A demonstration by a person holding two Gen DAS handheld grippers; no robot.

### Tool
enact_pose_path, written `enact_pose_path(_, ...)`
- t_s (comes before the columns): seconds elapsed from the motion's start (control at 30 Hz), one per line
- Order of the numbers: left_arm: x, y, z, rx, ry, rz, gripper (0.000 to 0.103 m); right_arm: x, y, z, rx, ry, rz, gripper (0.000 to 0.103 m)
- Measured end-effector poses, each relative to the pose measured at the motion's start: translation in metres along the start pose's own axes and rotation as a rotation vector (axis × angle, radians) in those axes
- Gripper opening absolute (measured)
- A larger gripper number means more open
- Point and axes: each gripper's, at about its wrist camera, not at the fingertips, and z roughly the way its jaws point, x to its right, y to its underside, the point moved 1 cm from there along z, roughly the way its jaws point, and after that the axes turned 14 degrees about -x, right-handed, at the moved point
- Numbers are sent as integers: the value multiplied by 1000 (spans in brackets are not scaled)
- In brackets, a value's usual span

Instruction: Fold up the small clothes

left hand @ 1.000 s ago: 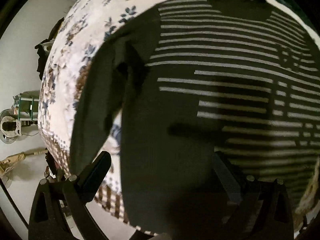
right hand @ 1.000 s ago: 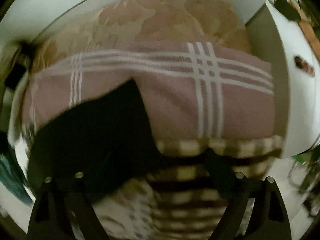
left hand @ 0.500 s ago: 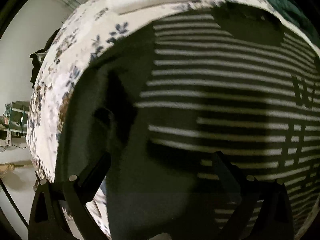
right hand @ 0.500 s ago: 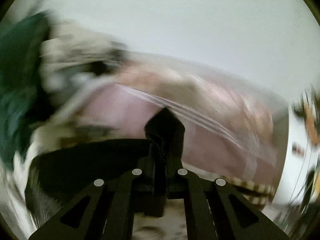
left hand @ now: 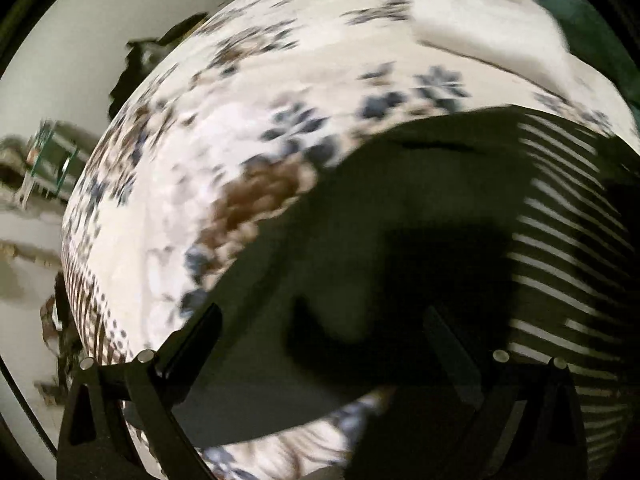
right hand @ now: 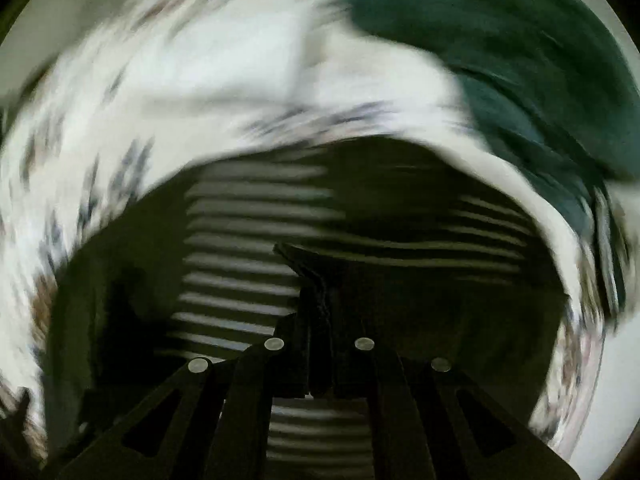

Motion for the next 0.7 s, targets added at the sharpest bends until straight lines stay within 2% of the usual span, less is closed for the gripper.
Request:
enact_pose_path(0.13, -35, -6, 19, -19, 6, -60, 103, -73, -8, 21, -19, 43, -87, 6)
enact_pose_path(0.27, -55, -9, 30, -25, 12, -79, 103, -111, -8, 20, -23, 54, -106, 6)
enact_pose_path(0.4, -68, -10, 33, -24, 25, -101, 103, -117, -12, -8, 39, 60, -140, 6)
enact_pose_path(0.47, -72, -11, 34, -30, 25, -101, 103, -125, -20, -8, 52, 65, -167, 6)
enact_pose_path(0.53, -77, -10, 33, -29, 25, -99, 103, -126, -27, 9, -20, 47, -201, 6)
enact_pose_path(0.57, -82, -8, 31, -24, 25, -97, 103, -118, -29, 17, -67, -5, -195, 6)
enact_pose_path(0.6, -88, -5, 29, -23, 24, -96, 103, -103, -28, 21, -117, -96, -175, 12)
enact_pose_path(0.67, -109, 8, 24, -38, 33, -109, 103, -69, -19, 13, -123, -199, -118, 41)
enact_pose_path(0.7, -125, 16, 22, -49, 45, -127, 103, -52, -11, 7, -109, -233, -91, 63)
